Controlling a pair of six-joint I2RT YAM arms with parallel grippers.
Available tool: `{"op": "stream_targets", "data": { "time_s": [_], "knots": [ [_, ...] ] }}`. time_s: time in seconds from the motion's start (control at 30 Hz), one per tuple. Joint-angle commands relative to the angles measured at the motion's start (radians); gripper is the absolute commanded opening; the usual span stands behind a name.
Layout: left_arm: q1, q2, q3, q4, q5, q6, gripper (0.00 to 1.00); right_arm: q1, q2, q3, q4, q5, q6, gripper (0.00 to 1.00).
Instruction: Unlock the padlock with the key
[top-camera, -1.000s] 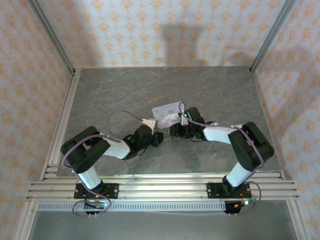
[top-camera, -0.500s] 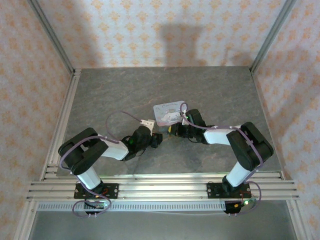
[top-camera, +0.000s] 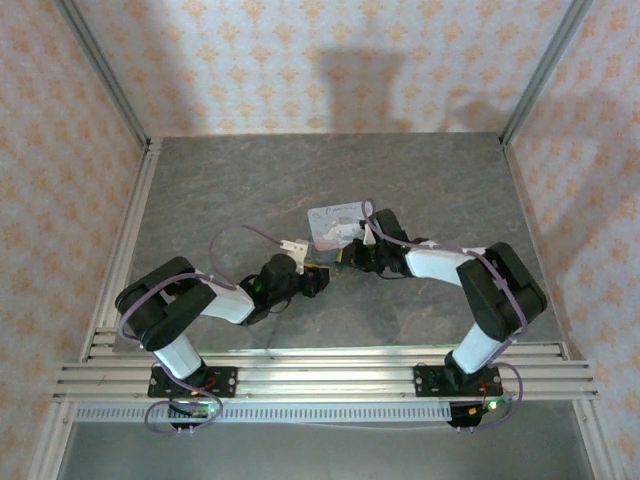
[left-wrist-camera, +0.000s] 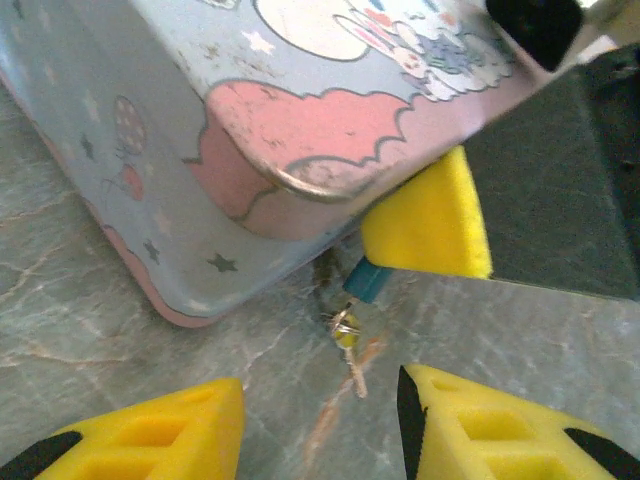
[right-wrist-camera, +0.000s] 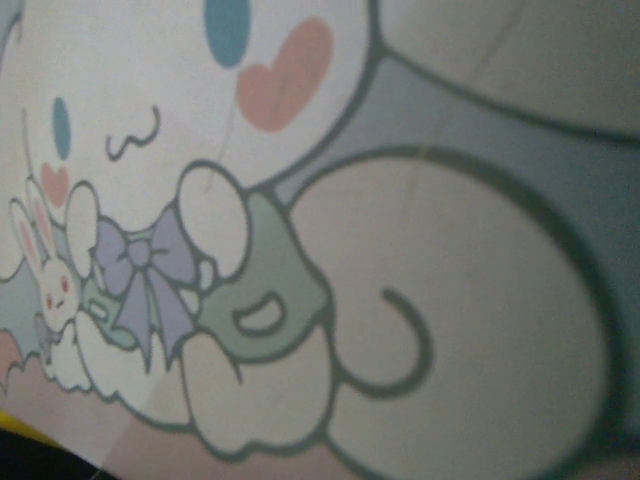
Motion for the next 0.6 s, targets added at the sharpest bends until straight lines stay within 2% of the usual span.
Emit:
{"op": "stream_targets", "data": {
  "time_s": [0.0, 0.23, 0.57],
  "knots": [
    [0.011, 0.031, -0.019, 0.147, 0.079, -0.021, 0.45, -0.015, 0.011, 0.091, -0.254, -0.003, 0.042, 0.00],
    [0.014, 0.097, 0.003, 0.246, 0.133, -0.070, 0.45, -0.017, 0.035, 0.212, -0.448, -0.060, 0.045, 0.00],
    [0.019, 0.228, 0.014, 0.451, 0.126, -0.208, 0.41, -0.019, 0.034, 0.245, -0.458, -0.140, 0.074, 0.00]
  ]
}}
